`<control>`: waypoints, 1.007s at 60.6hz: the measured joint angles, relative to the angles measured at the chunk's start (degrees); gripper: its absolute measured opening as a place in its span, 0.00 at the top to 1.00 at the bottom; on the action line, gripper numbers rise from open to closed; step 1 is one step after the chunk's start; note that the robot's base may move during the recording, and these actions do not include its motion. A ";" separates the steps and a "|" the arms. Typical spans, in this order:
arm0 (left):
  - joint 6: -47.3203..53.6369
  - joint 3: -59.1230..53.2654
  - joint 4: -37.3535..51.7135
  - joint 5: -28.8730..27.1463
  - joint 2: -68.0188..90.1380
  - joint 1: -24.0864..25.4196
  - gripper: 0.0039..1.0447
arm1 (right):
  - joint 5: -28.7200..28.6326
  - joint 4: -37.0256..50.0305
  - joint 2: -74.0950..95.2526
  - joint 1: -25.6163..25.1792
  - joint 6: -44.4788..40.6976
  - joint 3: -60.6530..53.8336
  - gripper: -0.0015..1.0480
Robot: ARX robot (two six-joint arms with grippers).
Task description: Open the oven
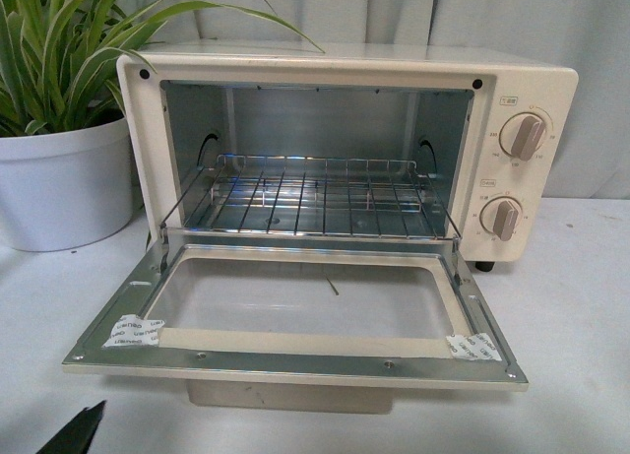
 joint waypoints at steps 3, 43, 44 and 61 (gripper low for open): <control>-0.17 -0.98 -3.17 -0.57 -4.42 -0.37 0.06 | 0.02 -1.57 -2.05 0.20 -0.26 -0.11 0.09; -3.85 -5.84 -26.80 -1.36 -44.98 5.81 0.06 | 4.72 -10.97 -20.31 3.10 0.17 -4.90 0.09; -3.85 -5.84 -26.80 -1.36 -44.98 5.81 0.06 | 4.70 -10.97 -20.31 3.10 0.20 -4.90 0.09; -5.77 -7.98 -24.09 6.23 -49.18 10.23 0.24 | 20.09 -0.63 -25.66 3.98 -10.71 -10.54 0.31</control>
